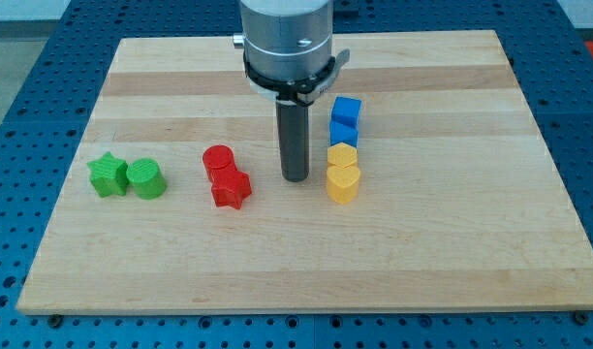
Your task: Separate the blue triangle from line of blocks
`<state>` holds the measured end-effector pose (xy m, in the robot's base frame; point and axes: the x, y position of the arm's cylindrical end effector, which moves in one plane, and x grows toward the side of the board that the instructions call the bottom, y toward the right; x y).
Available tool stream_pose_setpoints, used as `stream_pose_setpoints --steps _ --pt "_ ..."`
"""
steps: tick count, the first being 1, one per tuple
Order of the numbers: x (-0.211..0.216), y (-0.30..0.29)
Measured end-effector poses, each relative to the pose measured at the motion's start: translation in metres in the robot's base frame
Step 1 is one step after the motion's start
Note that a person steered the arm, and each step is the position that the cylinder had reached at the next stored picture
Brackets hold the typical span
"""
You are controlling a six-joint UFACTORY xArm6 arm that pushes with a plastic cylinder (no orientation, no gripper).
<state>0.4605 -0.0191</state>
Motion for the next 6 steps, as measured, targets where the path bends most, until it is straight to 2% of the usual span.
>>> stream_pose_setpoints --steps 2,3,5,6 --pt "-0.044 0.002" --pt "-0.044 0.016" --pt "-0.046 0.106" --pt "-0.047 0.127"
